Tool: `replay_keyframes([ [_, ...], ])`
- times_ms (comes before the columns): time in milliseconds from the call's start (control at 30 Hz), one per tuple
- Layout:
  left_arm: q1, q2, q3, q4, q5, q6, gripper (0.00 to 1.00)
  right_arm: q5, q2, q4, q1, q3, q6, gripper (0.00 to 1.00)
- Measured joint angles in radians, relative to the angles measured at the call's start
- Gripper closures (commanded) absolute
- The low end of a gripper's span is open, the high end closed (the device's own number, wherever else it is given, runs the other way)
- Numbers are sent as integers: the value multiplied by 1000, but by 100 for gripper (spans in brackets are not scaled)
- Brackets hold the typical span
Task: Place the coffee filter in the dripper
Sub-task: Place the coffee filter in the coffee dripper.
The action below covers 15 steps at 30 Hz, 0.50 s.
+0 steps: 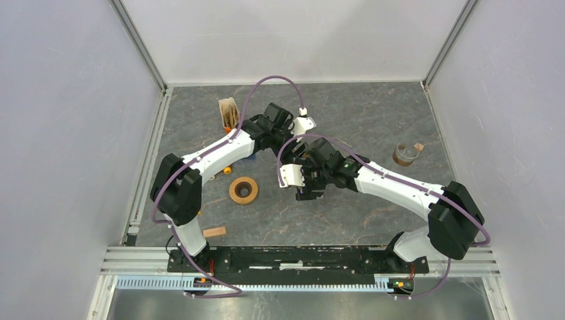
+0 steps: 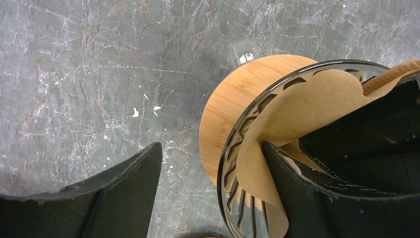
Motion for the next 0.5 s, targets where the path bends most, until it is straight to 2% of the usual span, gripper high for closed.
replay_keyframes([
  [500,0,7,36,-28,-8,14,12,19,-8,-35,-2,16,2,14],
])
